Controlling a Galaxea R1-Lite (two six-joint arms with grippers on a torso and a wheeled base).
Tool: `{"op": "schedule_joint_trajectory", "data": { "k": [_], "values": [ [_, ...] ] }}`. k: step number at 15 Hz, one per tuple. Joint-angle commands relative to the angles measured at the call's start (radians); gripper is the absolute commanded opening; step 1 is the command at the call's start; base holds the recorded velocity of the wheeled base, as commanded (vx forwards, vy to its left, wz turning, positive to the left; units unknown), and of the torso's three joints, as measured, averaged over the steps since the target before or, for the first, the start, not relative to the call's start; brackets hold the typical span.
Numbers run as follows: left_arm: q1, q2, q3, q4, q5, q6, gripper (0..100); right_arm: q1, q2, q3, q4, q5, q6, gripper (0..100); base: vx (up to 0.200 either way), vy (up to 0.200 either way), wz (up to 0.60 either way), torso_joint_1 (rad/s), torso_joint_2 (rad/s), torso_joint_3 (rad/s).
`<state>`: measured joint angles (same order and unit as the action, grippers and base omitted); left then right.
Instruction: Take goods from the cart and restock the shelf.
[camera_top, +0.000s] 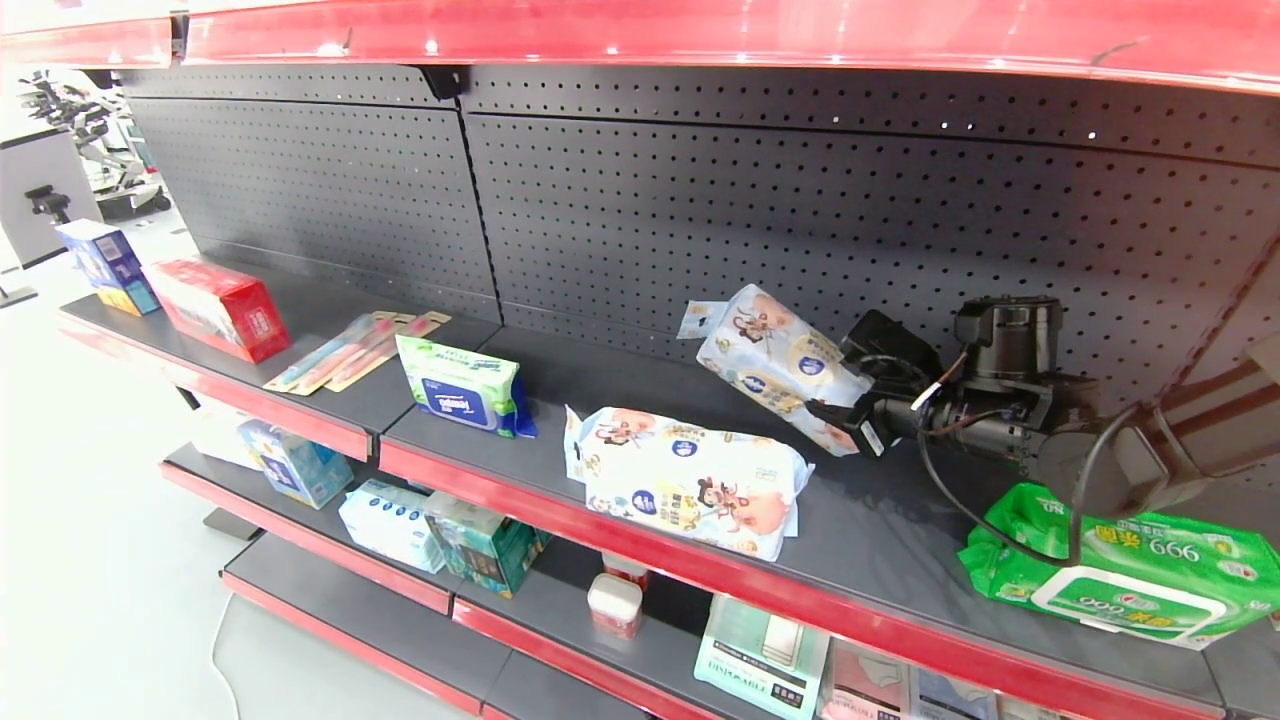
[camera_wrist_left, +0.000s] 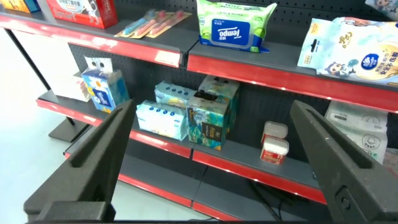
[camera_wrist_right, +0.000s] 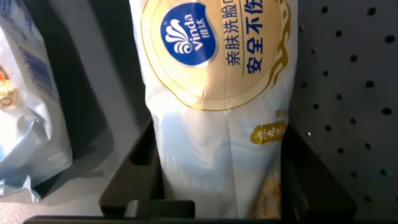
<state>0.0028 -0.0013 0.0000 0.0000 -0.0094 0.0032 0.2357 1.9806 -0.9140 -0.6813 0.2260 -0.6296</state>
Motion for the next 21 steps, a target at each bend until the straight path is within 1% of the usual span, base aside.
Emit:
{"op": "schedule_joint_trajectory", "data": {
  "k": [1,7,10,17,18,21],
  "values": [
    [0.0,0.001,0.0,0.0,0.0,0.0,100,0.0,-0.002,0.009,0.0,0.004,-0.001,0,0.0,0.0,0.0,0.0,0.0,0.0],
    [0.0,0.001,0.0,0.0,0.0,0.0,100,0.007,0.0,0.009,0.0,0.029,0.004,0,0.0,0.0,0.0,0.0,0.0,0.0],
    [0.0,0.001,0.0,0.0,0.0,0.0,100,0.01,-0.002,0.017,0.0,0.062,0.002,0,0.0,0.0,0.0,0.0,0.0,0.0],
    [0.0,0.001,0.0,0.0,0.0,0.0,100,0.011,-0.002,0.024,0.0,0.076,0.001,0,0.0,0.0,0.0,0.0,0.0,0.0],
    [0.0,0.001,0.0,0.0,0.0,0.0,100,0.011,-0.002,0.026,0.0,0.076,-0.001,100,0.0,0.0,0.0,0.0,0.0,0.0],
    [0.0,0.001,0.0,0.0,0.0,0.0,100,0.014,-0.005,0.037,-0.001,0.076,0.001,100,0.0,0.0,0.0,0.0,0.0,0.0]
  ]
}}
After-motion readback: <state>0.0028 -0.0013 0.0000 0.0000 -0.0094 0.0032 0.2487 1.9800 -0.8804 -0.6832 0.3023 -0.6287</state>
